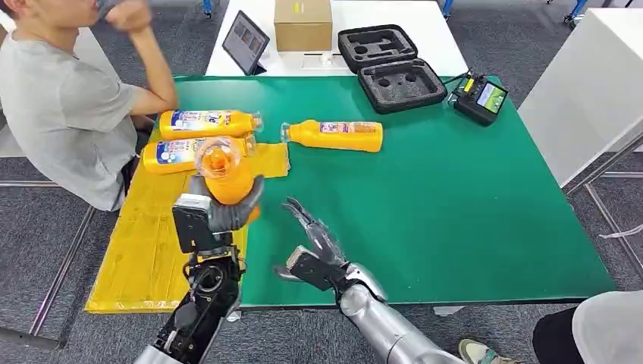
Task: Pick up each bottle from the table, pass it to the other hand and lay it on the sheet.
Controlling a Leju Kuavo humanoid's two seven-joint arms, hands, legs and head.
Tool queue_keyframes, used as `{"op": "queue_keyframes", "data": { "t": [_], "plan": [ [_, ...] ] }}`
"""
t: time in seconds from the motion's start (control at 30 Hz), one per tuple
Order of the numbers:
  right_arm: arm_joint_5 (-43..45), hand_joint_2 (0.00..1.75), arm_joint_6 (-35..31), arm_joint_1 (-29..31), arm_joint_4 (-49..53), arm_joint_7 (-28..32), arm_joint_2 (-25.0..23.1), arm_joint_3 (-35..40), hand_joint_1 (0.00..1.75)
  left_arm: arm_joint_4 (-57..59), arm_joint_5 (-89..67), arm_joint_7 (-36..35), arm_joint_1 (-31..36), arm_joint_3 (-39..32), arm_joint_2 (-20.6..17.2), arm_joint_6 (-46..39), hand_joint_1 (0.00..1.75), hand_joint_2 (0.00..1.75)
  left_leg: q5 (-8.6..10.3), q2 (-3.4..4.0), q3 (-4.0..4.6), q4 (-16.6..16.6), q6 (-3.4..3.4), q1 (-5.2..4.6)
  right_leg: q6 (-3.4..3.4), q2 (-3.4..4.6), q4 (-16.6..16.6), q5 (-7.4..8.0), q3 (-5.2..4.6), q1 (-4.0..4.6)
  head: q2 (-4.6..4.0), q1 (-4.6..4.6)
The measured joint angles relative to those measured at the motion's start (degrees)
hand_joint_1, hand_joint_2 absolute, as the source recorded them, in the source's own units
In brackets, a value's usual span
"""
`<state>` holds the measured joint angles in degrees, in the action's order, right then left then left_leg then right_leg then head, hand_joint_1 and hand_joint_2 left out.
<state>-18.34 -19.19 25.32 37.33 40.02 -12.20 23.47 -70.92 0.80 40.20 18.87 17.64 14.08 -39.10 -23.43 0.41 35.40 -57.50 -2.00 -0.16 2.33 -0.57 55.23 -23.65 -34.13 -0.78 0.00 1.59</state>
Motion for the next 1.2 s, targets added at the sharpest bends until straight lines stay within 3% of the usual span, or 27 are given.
{"op": "queue_keyframes", "data": {
  "t": [0.13,0.3,0.5,0.67,0.93,1.2],
  "plan": [
    [0.0,1.75,0.0,-0.4,0.5,0.0,0.0,0.0,0.0,-1.4,-7.9,0.0,-0.2,-1.4,-0.4,-0.8,1.75,1.75,0.0,0.0,0.0,0.0,0.0,0.0,0.0,0.0,0.0,0.0,-0.01,0.0,0.0,0.0],
    [0.0,1.75,0.0,-1.3,1.3,0.0,0.2,0.0,0.0,-0.9,-40.7,0.0,-0.2,-7.8,0.5,-0.9,1.75,1.75,0.0,0.03,-0.01,0.0,0.0,0.0,0.0,0.01,0.0,0.0,-0.04,0.01,0.0,-0.02],
    [-0.3,1.75,0.6,-2.7,2.6,0.0,0.7,-0.9,0.0,7.4,-68.4,-0.1,1.2,-19.9,2.6,-0.9,1.75,1.75,0.0,0.05,-0.02,0.0,0.0,0.0,0.0,0.03,0.0,0.0,-0.05,0.01,0.0,-0.04],
    [-0.3,1.75,0.9,-3.0,2.9,0.0,1.0,-1.4,0.0,11.3,-72.4,-1.9,2.2,-25.3,3.6,-0.9,1.75,1.75,0.01,0.05,-0.01,0.0,0.0,0.0,0.0,0.03,0.0,0.01,-0.05,0.01,0.0,-0.02],
    [-0.1,1.75,3.0,-3.1,2.9,0.0,1.0,-1.9,0.0,19.3,-83.0,-17.8,5.2,-26.8,2.4,-0.9,1.75,1.75,0.01,0.07,0.01,0.0,0.0,0.01,0.0,0.04,0.0,0.01,-0.06,0.01,0.0,-0.02],
    [0.0,1.75,3.6,-3.2,2.9,0.0,0.9,-1.9,0.0,22.2,-83.9,-19.3,5.8,-26.8,0.5,-0.9,1.75,1.75,0.01,0.05,0.01,0.0,0.0,0.01,0.0,0.04,0.0,0.0,-0.05,0.01,0.0,-0.02]
  ]
}}
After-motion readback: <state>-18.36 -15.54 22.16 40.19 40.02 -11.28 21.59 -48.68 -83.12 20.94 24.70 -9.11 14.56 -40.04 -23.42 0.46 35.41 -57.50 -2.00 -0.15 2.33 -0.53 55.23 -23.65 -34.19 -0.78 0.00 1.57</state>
